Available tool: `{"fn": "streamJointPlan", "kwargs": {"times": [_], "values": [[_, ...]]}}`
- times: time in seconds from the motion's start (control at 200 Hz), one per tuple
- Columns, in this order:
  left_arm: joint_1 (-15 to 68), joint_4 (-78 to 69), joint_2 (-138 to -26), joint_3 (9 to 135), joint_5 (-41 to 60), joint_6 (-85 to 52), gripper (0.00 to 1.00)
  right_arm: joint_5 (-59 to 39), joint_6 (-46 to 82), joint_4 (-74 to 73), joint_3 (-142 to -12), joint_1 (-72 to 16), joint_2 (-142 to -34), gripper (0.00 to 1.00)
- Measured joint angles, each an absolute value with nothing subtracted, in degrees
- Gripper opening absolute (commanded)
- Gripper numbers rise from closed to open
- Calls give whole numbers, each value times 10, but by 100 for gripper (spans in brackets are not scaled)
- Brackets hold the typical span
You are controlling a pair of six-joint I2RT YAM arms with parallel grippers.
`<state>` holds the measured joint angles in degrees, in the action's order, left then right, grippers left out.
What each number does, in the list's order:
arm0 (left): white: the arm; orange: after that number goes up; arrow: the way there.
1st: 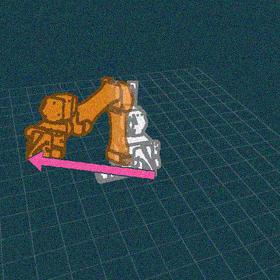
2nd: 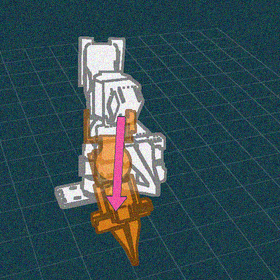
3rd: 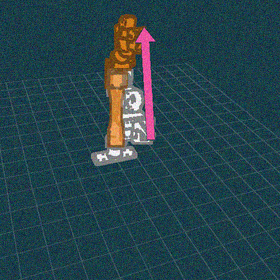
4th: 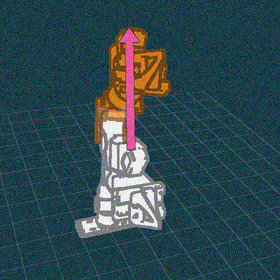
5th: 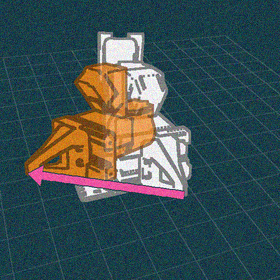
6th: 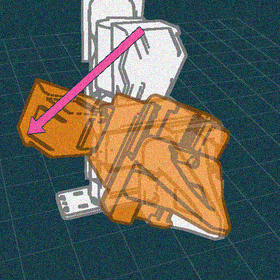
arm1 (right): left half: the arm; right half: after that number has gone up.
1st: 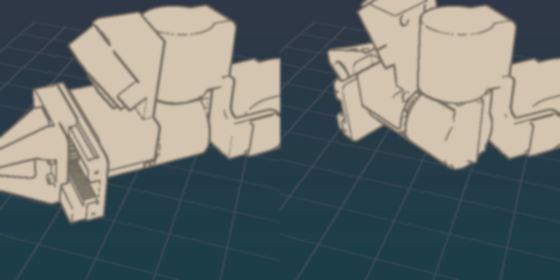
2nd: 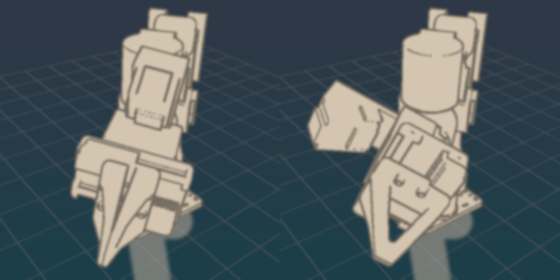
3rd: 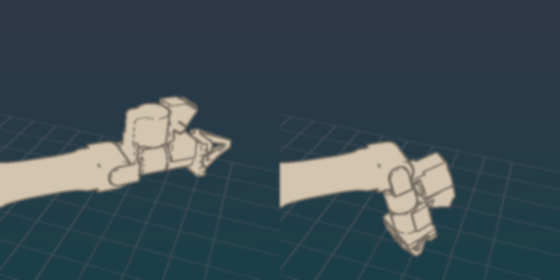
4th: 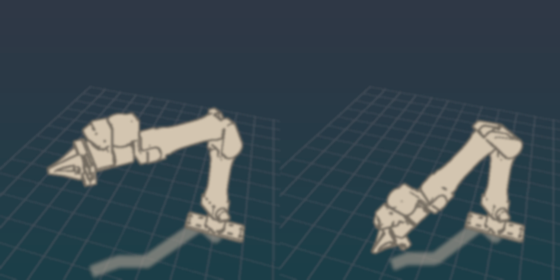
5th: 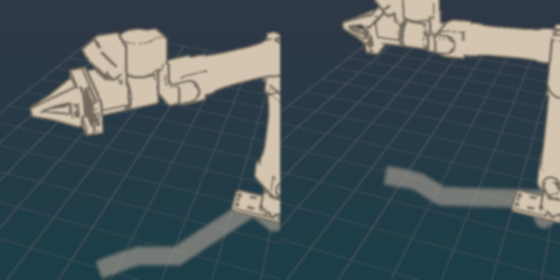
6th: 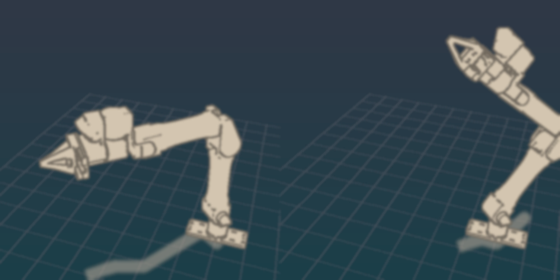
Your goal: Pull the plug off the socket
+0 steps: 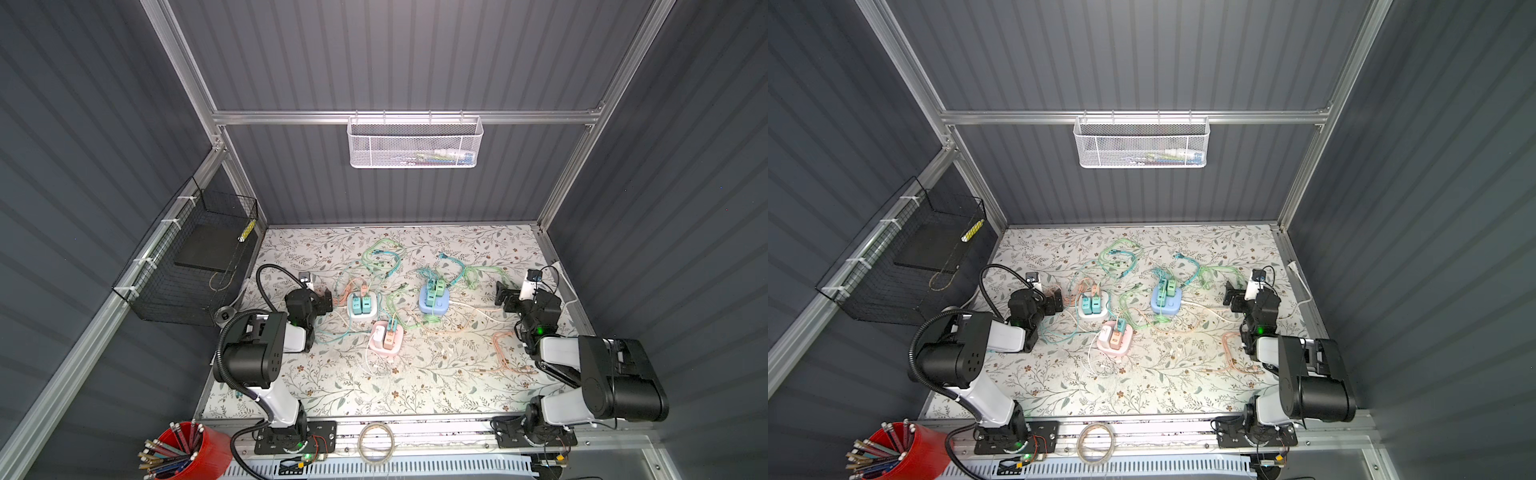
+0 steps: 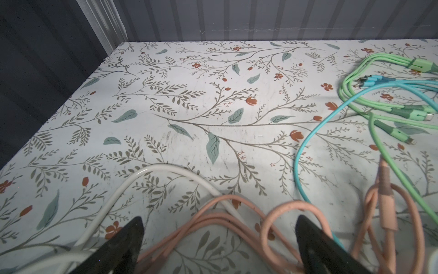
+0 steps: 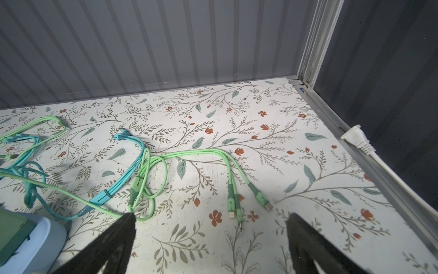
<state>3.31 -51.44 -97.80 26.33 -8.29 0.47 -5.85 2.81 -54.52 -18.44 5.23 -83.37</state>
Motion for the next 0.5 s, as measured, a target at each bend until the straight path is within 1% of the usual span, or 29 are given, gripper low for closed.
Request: {"fn": "streamJointPlan", "kwargs": {"times": [0.155, 0.22, 0.295, 0.39, 0.5], "values": [[33, -514, -978, 263, -84, 4, 100, -58, 29, -545, -184, 53, -834, 99], [33, -488, -975, 274, -96, 2, 100, -46, 36, -541, -184, 53, -830, 99], [33, -389, -957, 320, -125, -11, 100, -32, 43, -489, -195, 53, -804, 99], [33, -259, -916, 406, -148, -33, 100, -29, 61, -385, -239, 53, -744, 99], [34, -191, -824, 449, -143, -69, 100, -45, 107, -331, -260, 50, -651, 99]]}}
